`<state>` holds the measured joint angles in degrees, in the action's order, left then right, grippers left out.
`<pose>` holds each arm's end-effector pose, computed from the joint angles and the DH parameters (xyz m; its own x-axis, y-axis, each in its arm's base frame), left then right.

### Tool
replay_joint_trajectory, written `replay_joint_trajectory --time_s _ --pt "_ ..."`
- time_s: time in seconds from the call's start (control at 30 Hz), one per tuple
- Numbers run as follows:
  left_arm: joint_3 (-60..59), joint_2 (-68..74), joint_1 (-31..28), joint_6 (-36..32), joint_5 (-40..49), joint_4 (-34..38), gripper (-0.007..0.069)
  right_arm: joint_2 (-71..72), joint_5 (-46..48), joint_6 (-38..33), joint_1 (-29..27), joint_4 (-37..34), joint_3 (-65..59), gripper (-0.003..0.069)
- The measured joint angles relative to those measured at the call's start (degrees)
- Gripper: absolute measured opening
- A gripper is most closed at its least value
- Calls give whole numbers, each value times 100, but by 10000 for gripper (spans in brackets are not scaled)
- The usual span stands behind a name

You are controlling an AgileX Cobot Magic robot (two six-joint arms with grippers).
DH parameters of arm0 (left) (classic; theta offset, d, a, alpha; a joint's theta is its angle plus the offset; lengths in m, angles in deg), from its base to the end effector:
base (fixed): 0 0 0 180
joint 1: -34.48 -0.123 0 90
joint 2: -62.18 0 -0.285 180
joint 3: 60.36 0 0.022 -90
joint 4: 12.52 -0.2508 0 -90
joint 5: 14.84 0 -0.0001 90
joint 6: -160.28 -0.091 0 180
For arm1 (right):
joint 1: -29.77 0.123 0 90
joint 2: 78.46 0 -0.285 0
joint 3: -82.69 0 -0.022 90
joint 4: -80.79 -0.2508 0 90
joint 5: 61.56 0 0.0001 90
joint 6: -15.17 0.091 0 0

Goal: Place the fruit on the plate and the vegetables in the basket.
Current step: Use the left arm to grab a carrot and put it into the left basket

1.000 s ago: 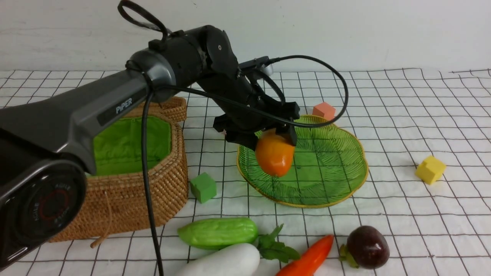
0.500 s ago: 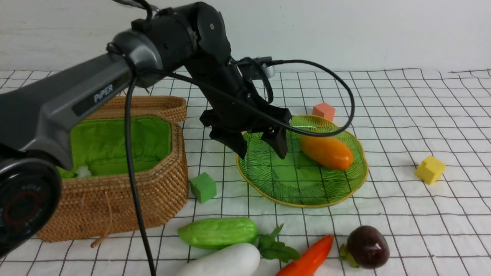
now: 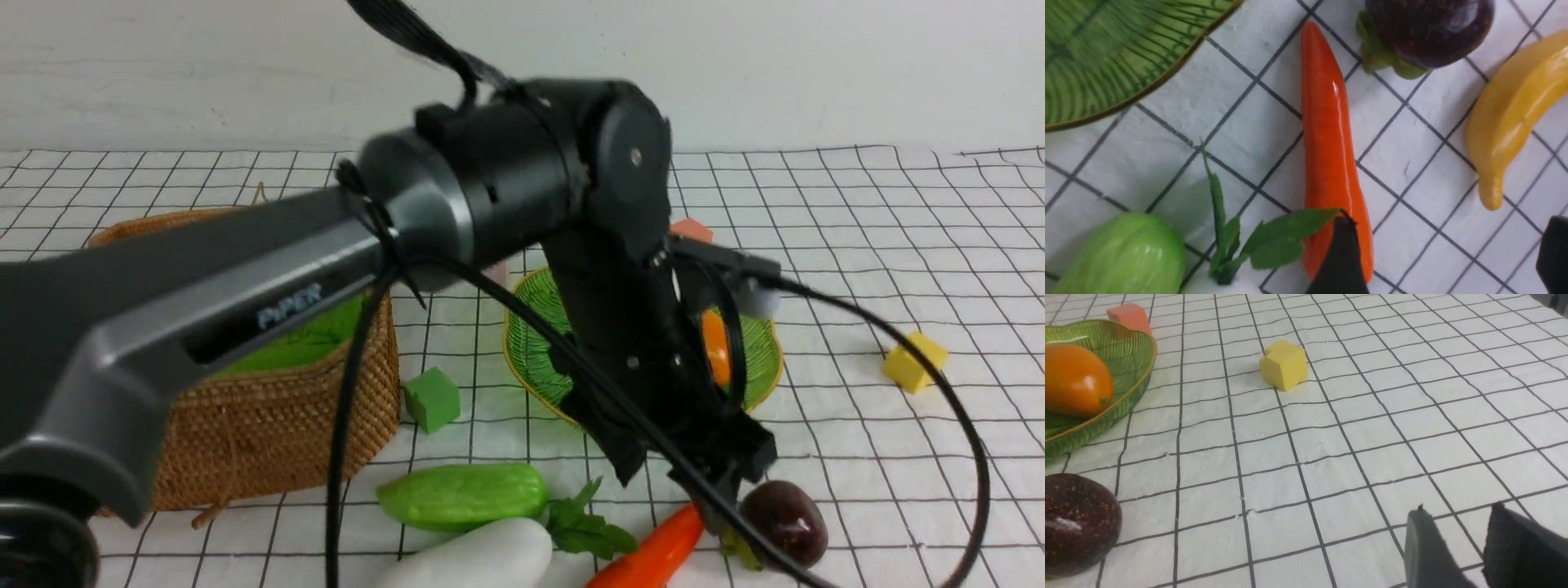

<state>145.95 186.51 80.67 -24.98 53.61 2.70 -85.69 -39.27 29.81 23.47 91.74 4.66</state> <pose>0.2842 -0.3284 0.2596 -0.6768 0.6946 -0.2441 0.7361 0.6334 -0.2386 0.0510 -0.0122 0.1746 -0.2788 0.1093 -0.9541 0.2003 0.9783 0.0536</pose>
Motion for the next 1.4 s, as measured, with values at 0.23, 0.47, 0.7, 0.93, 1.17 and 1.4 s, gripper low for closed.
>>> replay_joint_trajectory --time_s 0.23,0.47,0.7,0.93,1.17,1.4 --pt "-14 664 126 7 -465 -207 575 0 0 0 0 0 0 238" --pt "-14 1034 126 -4 -648 -258 564 0 0 5 0 0 0 238" --pt "-14 1094 126 -21 -622 -458 362 0 0 17 0 0 0 238" --pt "-14 713 126 -21 -394 -464 255 0 0 17 0 0 0 238" --pt "-14 -773 85 109 -297 -824 255 0 0 41 0 0 0 238" --pt "-8 -2075 -1034 -637 117 -2304 255 0 0 47 0 0 0 238"
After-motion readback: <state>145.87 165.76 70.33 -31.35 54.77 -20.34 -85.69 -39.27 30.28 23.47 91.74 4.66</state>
